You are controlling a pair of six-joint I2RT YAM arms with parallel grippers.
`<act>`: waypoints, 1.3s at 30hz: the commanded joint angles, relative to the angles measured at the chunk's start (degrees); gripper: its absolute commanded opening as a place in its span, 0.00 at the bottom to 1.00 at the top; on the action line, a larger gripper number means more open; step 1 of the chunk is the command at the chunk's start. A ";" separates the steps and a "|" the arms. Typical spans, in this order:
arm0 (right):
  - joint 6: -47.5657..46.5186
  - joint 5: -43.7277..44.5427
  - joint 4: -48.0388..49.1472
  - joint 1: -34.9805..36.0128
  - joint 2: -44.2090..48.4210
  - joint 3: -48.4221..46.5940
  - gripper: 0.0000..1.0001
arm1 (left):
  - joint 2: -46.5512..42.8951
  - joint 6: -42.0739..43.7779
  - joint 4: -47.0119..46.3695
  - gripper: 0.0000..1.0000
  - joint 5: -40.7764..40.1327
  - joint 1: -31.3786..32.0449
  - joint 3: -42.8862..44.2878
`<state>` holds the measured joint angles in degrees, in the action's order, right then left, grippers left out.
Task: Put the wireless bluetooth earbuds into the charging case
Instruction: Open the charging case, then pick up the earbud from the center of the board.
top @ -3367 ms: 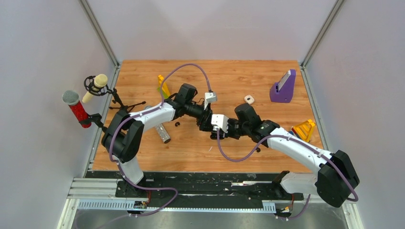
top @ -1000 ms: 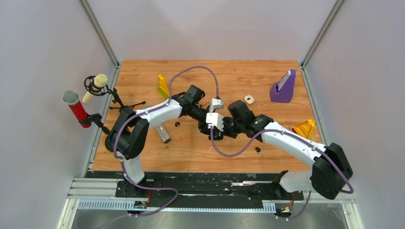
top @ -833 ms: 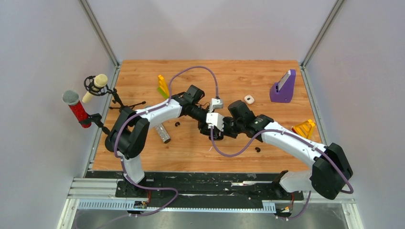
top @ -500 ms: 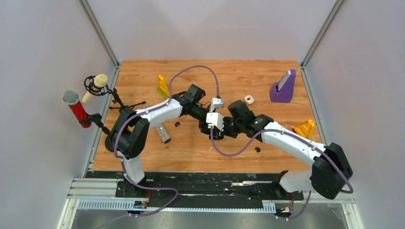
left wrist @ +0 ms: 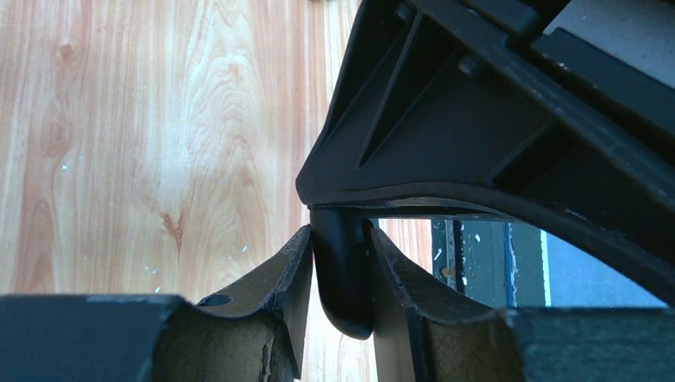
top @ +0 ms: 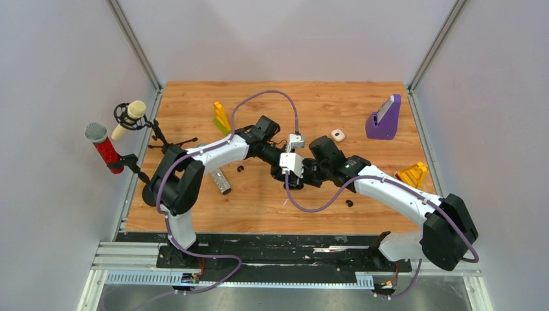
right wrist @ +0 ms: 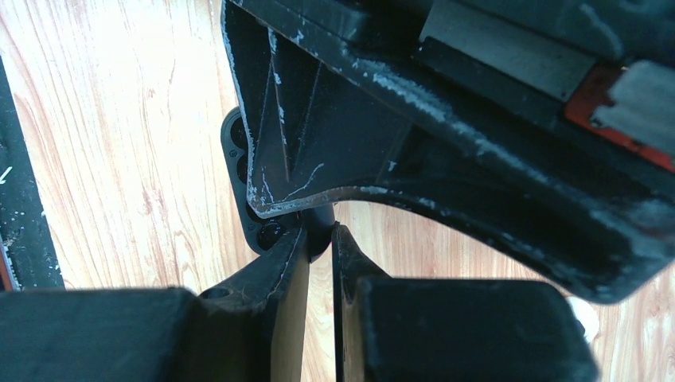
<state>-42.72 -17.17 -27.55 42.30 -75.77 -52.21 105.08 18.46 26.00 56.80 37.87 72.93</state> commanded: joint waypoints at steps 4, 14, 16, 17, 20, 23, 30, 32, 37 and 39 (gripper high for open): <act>0.00 -1.48 2.03 0.41 0.96 -0.97 0.22 | 0.76 -0.53 -0.92 0.38 0.50 0.19 2.36; 0.01 -0.59 2.37 0.40 0.71 -1.11 0.36 | 0.89 -1.20 -1.38 0.27 0.17 0.19 2.24; -0.15 -0.50 2.49 0.41 0.62 -0.86 0.36 | 0.84 -1.32 -1.45 0.23 0.04 0.19 2.29; -0.12 -0.50 2.52 0.40 0.62 -0.88 0.36 | 0.88 -1.36 -1.47 0.21 -0.03 0.19 2.30; -0.13 0.02 2.53 0.39 0.64 -0.90 0.45 | 0.84 -1.59 -1.64 0.20 -0.40 0.19 2.24; -0.33 1.39 2.58 0.34 1.31 -0.96 0.58 | 0.88 -2.39 -2.31 0.18 -2.01 0.23 2.15; -2.37 0.43 -1.52 -4.00 8.06 -2.57 0.99 | 1.05 -4.22 -2.97 0.17 -5.19 0.15 2.22; -3.35 -1.75 -5.02 -7.20 10.74 -3.50 1.00 | 1.06 -4.67 -3.06 0.17 -5.71 0.11 2.22; -8.23 -2.88 -15.67 -13.46 16.38 -1.17 0.99 | 1.92 -6.17 -2.80 0.17 -5.21 0.10 3.13; -9.73 -1.69 -18.56 -15.30 17.98 1.31 0.97 | 2.60 -7.22 -2.36 0.17 -5.00 0.11 3.89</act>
<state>-47.62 -18.11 -36.95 29.61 -60.64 -53.52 106.65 13.72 24.47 51.05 37.85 73.69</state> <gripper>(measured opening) 0.989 0.334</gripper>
